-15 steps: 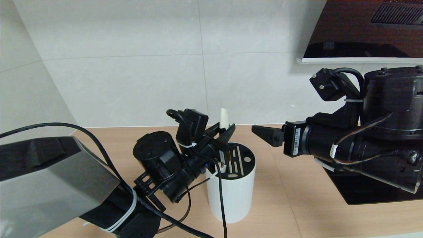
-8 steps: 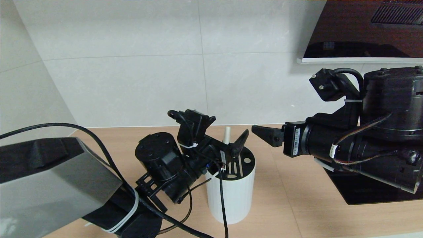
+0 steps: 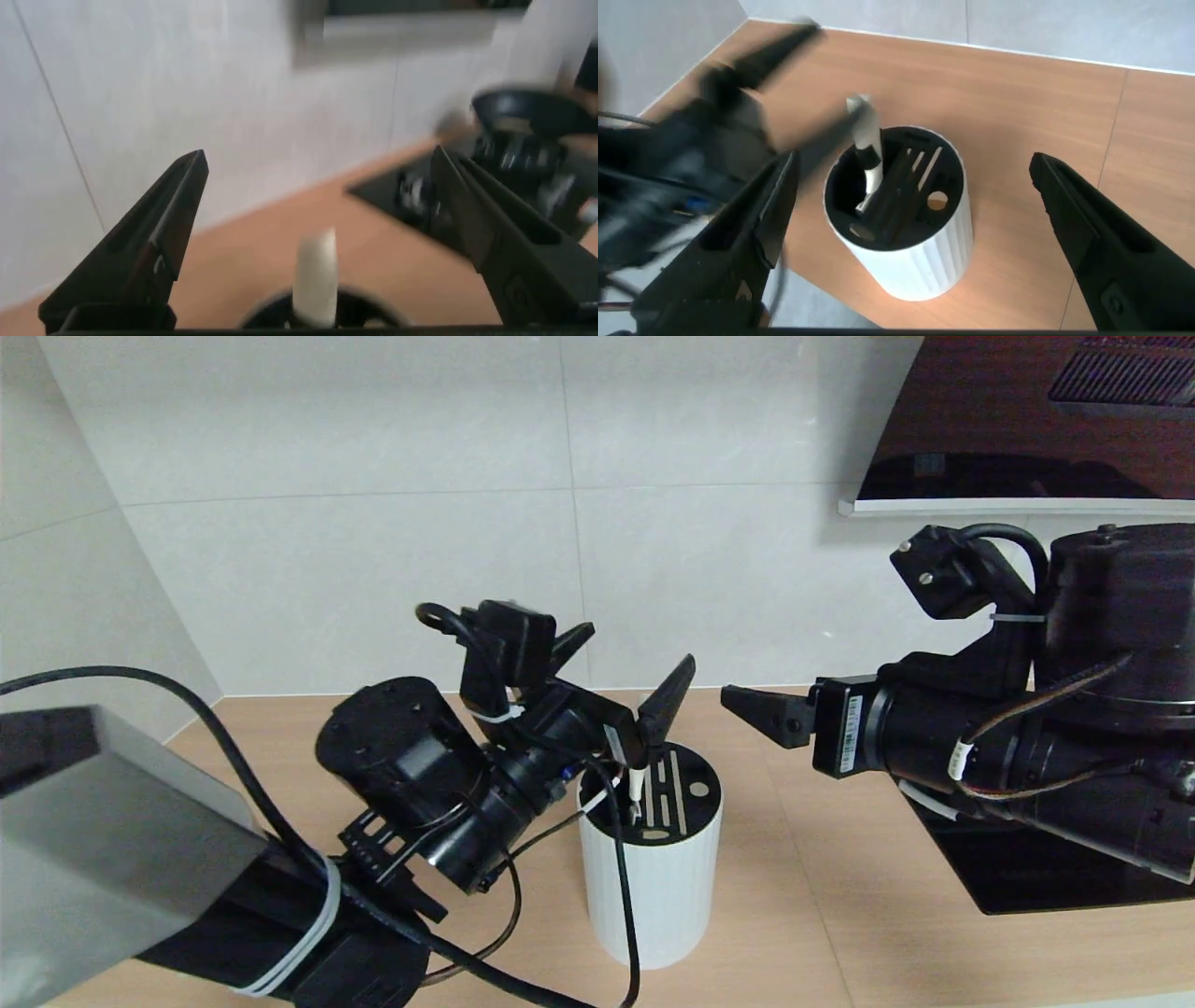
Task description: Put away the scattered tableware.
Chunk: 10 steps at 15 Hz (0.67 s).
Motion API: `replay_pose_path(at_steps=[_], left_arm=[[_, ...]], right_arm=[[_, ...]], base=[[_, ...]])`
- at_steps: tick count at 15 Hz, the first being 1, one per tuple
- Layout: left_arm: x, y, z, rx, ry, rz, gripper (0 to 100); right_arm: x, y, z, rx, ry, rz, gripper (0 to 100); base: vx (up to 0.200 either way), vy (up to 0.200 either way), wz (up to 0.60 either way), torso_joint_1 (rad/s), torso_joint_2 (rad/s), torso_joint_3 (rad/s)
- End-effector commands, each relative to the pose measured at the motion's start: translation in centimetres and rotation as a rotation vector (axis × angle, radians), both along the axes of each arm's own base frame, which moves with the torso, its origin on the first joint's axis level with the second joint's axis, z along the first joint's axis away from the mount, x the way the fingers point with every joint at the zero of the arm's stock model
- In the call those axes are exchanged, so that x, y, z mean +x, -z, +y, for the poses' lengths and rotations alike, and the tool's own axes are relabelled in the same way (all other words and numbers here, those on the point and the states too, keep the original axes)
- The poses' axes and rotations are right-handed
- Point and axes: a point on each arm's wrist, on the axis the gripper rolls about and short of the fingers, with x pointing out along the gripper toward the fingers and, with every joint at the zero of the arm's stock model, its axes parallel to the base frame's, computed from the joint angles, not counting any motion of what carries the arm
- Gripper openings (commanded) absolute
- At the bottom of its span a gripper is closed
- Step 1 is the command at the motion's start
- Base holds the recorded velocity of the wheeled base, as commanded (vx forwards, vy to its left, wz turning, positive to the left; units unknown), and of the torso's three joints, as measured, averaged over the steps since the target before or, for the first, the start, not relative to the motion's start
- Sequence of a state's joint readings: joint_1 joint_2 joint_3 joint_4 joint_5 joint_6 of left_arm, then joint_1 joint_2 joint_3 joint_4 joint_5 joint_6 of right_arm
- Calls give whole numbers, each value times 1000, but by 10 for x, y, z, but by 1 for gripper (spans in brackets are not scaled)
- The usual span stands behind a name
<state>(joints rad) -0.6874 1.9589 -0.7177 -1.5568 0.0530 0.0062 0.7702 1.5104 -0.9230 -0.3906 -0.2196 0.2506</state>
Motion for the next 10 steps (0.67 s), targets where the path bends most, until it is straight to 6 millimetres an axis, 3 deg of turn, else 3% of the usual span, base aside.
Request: replay_pose_path(at_steps=[1,2,4,8,10], left_arm=[[-18,-51,29,-109,-30,-115,100],[-28,-78,53,-168,-65,-172,100],[-51,-105,85,-215,-119,-242,100],[-125,-105,139,-168,-163,-184,100],[-177,-90,169,-121,-173,-112,100]], right_arm=[[-5,-1,-37,-12,85,-26,100],[-16,-6,-56,-7,117,-56,100],[-33,-10,-84,42,187,-71,100],[-78,-6,-138,90,350,-159,100],[-118,2,-157,100,377,-245,100]], base=[[0,0,0,0,0,0],[0,0,0,0,0,0],[0,0,0,0,0,0],[0,0,0,0,0,0],[0,0,0,0,0,0]])
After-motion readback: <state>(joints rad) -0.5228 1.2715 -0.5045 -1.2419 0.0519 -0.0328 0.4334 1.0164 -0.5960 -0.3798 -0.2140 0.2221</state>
